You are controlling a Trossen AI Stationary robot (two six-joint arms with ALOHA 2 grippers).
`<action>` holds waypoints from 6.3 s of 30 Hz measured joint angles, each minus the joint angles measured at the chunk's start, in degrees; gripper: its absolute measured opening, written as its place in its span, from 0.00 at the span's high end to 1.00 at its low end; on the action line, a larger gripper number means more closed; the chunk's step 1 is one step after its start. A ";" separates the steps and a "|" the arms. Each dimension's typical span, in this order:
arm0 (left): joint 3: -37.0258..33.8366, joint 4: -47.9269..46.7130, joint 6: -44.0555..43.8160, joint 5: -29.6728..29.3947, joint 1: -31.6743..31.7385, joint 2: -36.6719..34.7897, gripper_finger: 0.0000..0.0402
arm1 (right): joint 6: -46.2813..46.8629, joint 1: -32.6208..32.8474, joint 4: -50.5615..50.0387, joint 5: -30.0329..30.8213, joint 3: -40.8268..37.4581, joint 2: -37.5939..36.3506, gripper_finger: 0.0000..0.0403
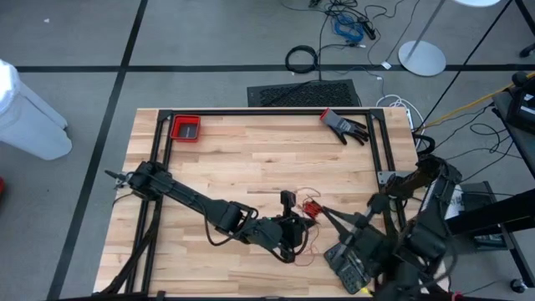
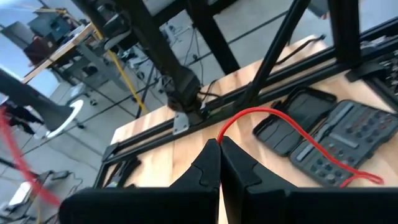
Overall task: Coil cords
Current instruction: Coil the red wire onto the spool
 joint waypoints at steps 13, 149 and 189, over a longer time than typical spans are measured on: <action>0.00 1.20 2.18 5.06 -2.20 0.00 1.00 | -3.64 -4.93 -0.09 -0.10 0.00 1.48 1.00; 0.02 -3.05 -19.38 -0.23 -2.86 -3.98 0.70 | -5.09 5.10 -1.19 -4.63 0.00 -2.37 1.00; 0.00 -9.29 -14.83 -8.01 -2.38 -4.07 0.99 | 0.39 5.10 -1.23 -4.85 -0.04 -2.35 1.00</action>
